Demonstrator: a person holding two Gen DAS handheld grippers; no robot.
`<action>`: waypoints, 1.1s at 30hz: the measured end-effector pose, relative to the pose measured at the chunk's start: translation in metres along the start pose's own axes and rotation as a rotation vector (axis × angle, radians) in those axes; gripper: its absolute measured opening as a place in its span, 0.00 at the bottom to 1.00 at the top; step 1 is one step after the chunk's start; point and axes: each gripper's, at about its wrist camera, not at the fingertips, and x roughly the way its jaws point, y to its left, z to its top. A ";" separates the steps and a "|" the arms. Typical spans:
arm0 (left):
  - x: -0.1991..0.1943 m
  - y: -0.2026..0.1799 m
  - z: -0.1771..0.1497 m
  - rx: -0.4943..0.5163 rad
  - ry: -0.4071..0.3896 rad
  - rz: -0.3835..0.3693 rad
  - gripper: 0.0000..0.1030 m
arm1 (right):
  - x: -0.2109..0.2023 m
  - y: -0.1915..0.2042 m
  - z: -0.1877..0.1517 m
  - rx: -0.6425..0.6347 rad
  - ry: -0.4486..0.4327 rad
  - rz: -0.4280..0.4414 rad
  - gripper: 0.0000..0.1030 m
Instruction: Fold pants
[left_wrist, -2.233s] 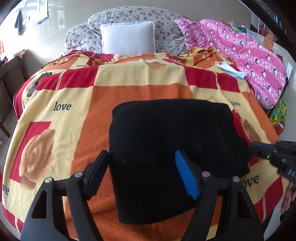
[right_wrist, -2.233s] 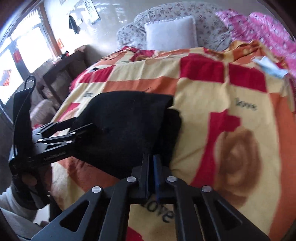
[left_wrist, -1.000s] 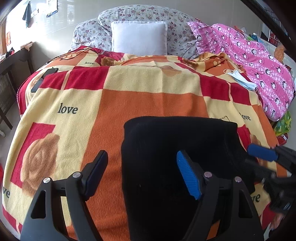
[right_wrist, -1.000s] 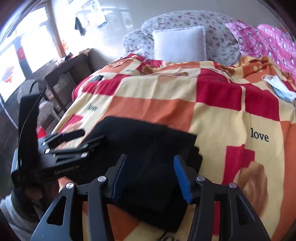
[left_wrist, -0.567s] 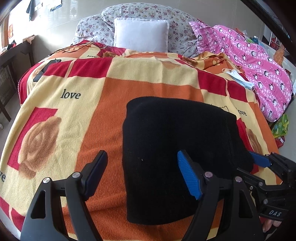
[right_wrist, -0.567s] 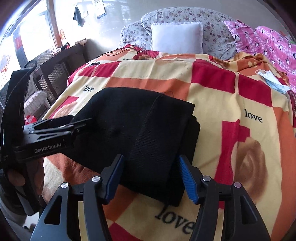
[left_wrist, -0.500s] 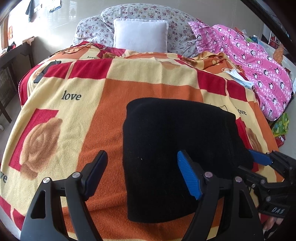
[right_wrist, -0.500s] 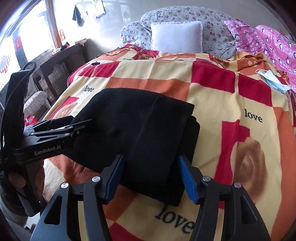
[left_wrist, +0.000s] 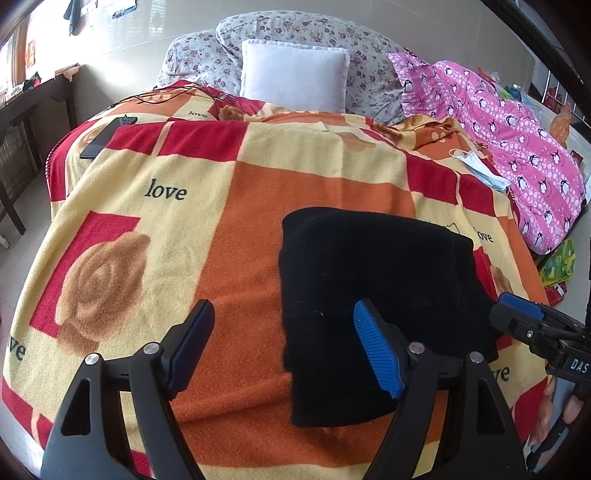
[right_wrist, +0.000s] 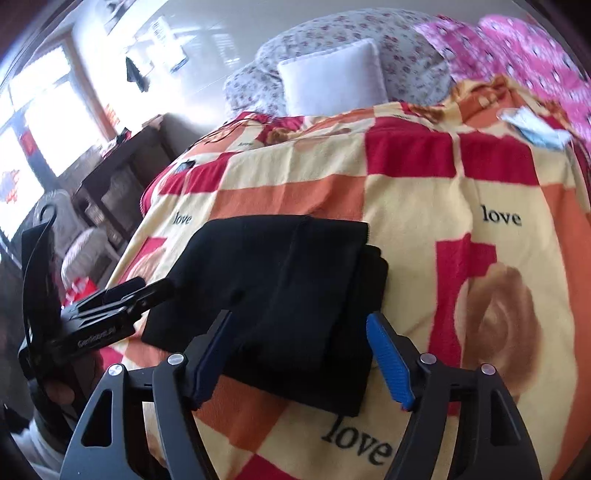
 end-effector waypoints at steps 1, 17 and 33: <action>0.001 0.001 0.001 0.000 0.006 -0.011 0.76 | 0.002 -0.002 0.000 0.005 0.003 0.002 0.72; 0.035 0.015 0.010 -0.097 0.082 -0.153 0.85 | 0.040 -0.045 0.003 0.139 0.042 0.147 0.78; 0.048 0.001 0.010 -0.079 0.099 -0.185 0.89 | 0.049 -0.030 0.003 0.092 0.028 0.128 0.84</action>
